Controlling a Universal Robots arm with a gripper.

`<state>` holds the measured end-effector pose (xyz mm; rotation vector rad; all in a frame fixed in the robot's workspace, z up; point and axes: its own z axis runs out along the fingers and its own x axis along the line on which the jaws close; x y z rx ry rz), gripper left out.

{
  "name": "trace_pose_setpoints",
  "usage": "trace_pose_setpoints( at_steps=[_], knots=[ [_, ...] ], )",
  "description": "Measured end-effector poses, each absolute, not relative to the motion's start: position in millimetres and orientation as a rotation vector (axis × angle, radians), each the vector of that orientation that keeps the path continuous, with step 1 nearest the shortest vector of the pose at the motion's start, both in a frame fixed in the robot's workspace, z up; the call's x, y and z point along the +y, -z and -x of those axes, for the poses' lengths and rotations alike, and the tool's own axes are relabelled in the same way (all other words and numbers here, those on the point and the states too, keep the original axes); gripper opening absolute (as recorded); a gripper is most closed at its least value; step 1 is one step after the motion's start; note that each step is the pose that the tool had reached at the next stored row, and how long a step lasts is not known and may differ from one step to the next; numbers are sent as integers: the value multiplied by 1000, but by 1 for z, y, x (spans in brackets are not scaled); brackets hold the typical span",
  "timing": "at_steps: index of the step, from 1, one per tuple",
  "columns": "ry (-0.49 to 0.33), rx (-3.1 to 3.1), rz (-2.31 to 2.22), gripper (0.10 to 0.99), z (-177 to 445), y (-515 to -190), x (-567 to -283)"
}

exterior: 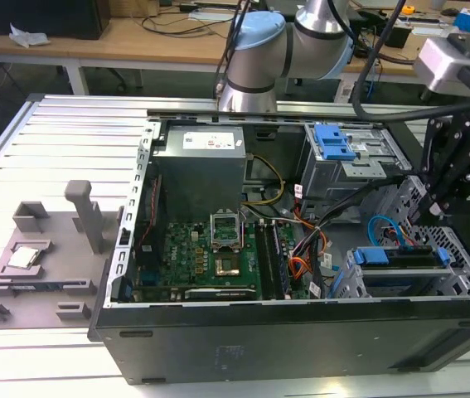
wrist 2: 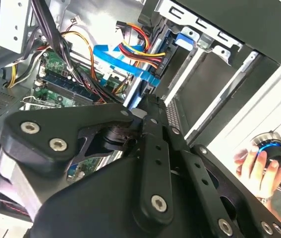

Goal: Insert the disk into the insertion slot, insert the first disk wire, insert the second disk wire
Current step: 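Insert the second disk wire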

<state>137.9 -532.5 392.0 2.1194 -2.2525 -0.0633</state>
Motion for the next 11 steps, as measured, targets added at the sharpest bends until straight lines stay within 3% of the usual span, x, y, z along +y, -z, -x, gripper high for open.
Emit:
trace_pose_setpoints(
  at_steps=[11],
  knots=[
    [64, -2253, -2120, 106, -138, -399, -532]
  ],
)
